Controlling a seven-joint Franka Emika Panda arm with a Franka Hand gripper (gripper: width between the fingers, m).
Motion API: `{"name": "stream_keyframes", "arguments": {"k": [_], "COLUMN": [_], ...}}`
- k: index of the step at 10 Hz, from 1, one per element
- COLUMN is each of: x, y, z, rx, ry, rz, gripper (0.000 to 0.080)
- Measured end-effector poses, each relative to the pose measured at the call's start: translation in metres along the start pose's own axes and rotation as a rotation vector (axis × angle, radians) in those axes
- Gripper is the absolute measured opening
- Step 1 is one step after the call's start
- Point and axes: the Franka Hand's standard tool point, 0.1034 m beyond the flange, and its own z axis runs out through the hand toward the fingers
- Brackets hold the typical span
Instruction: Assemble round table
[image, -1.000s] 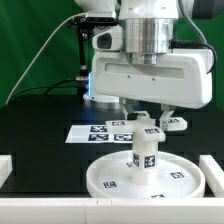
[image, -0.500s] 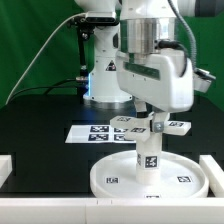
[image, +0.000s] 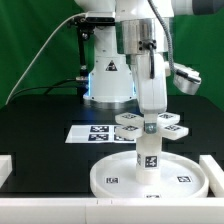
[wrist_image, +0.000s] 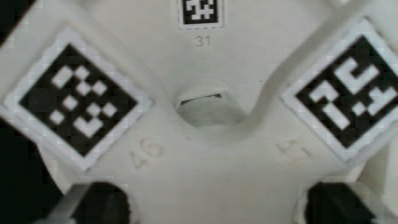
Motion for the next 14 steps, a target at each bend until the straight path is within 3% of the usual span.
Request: {"name": "stream_keyframes", "arguments": {"k": [1,2,4,5,7,12,13,14], "x": [0.0,-0.005,-0.008,-0.006,-0.011,-0.014,-0.012,-0.007], "y": [0.0,-0.003,-0.008,-0.011,-0.015,-0.013,-0.013,-0.013], "z": [-0.001,-0.008,-0.026,-0.028,-0.029,-0.026,-0.026,-0.025], "rx": [0.001,0.009,0.056,0.082,0.106,0.103,0.093,0.065], "ry": [0.0,-0.008,-0.021,-0.008,0.015,0.038,0.046,0.034], "rz": [-0.006,-0.041,-0.19,-0.23,-0.495,-0.896,-1.038,-1.241], "gripper": [0.0594,0.0632,0.0646,0.0646,0.0649,0.0649,0.0649,0.0649]}}
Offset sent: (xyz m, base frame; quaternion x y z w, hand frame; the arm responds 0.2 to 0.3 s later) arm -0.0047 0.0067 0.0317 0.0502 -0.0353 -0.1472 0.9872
